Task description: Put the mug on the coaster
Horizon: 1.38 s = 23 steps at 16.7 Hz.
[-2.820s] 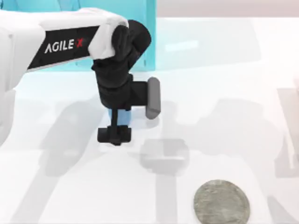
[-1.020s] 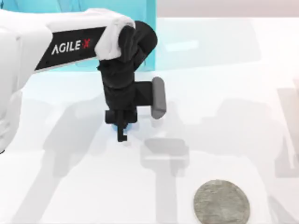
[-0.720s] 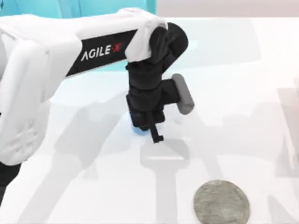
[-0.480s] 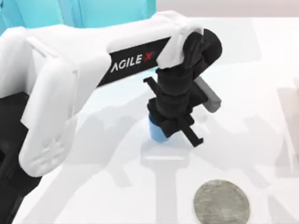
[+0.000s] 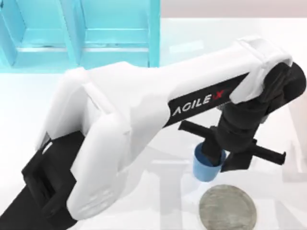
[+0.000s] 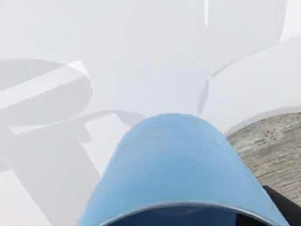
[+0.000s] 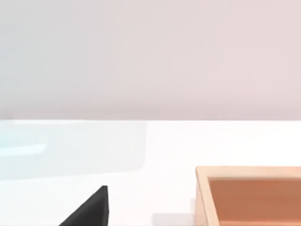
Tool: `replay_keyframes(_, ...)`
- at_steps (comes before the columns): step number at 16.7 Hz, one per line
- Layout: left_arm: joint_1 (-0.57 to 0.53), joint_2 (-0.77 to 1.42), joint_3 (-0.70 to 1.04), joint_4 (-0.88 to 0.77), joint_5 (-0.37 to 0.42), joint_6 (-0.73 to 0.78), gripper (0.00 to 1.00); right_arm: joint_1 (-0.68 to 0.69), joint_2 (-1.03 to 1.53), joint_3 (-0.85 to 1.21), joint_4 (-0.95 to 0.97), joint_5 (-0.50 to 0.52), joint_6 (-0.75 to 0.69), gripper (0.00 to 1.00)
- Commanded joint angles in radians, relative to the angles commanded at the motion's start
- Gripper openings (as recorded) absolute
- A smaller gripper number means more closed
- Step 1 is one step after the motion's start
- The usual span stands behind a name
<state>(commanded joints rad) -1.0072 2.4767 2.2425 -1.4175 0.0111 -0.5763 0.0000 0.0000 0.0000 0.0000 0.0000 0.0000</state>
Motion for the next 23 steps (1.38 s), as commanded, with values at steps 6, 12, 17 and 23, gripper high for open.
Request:
replay_keyframes(6,-0.121,0.014,0.143,-0.080,-0.002,-0.455,0.00,0.000,0.000,0.000,0.000,0.000,0.000,1.00)
replay_keyframes(12,-0.148,0.009,0.177,-0.093,-0.005,-0.547,0.00,0.000,0.000,0.000,0.000,0.000,0.000,1.00)
replay_keyframes(17,-0.143,0.000,0.135,-0.054,-0.006,-0.541,0.00,0.000,0.000,0.000,0.000,0.000,0.000,1.00)
replay_keyframes(23,-0.138,-0.039,-0.107,0.139,-0.006,-0.538,0.00,0.000,0.000,0.000,0.000,0.000,0.000,1.00)
